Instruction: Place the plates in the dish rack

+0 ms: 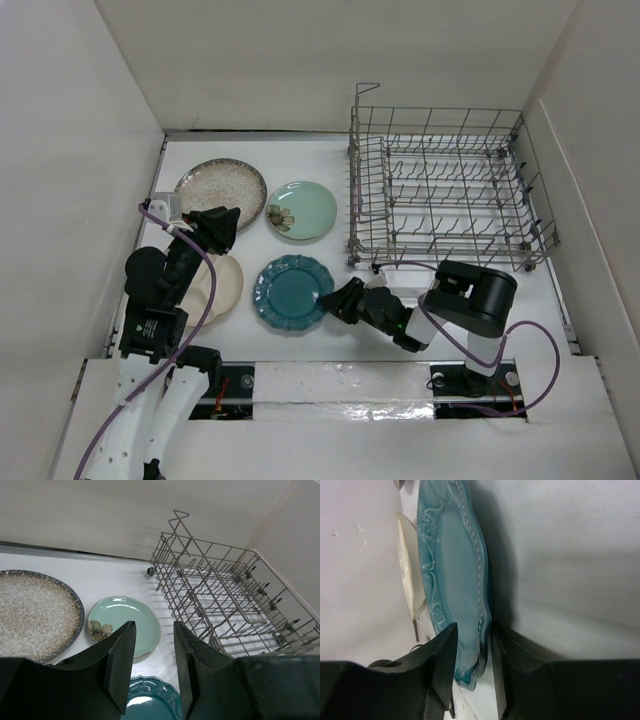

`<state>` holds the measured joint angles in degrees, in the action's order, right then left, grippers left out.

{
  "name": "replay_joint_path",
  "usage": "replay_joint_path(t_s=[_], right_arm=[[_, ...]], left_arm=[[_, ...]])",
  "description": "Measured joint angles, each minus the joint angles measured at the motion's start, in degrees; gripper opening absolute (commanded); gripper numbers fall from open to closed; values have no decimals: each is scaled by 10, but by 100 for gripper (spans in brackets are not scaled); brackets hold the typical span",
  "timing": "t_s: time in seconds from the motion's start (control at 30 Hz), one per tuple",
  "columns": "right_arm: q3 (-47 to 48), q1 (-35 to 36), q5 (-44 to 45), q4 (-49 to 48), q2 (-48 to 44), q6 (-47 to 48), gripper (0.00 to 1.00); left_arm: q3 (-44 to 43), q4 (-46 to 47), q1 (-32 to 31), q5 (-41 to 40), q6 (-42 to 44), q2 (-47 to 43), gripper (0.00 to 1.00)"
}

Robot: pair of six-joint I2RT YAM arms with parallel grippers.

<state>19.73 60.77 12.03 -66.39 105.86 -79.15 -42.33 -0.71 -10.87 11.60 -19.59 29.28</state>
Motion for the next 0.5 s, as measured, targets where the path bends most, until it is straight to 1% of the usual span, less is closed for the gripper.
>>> replay_joint_path(t_s=[0.13, 0.2, 0.23, 0.3, 0.33, 0.4, 0.5], right_arm=[[8, 0, 0, -9, 19, -2, 22], [9, 0, 0, -14, 27, -2, 19], [10, 0, 0, -18, 30, -2, 11], [10, 0, 0, -23, 34, -4, 8], [10, 0, -1, -27, 36, -4, 4], [10, 0, -2, -31, 38, -4, 0], [-3, 1, -2, -42, 35, -2, 0]], left_arm=[[0, 0, 0, 0, 0, 0, 33], [0, 0, 0, 0, 0, 0, 33], [0, 0, 0, 0, 0, 0, 33], [0, 0, 0, 0, 0, 0, 33], [0, 0, 0, 0, 0, 0, 33], [0, 0, 0, 0, 0, 0, 33], [0, 0, 0, 1, 0, 1, 32]])
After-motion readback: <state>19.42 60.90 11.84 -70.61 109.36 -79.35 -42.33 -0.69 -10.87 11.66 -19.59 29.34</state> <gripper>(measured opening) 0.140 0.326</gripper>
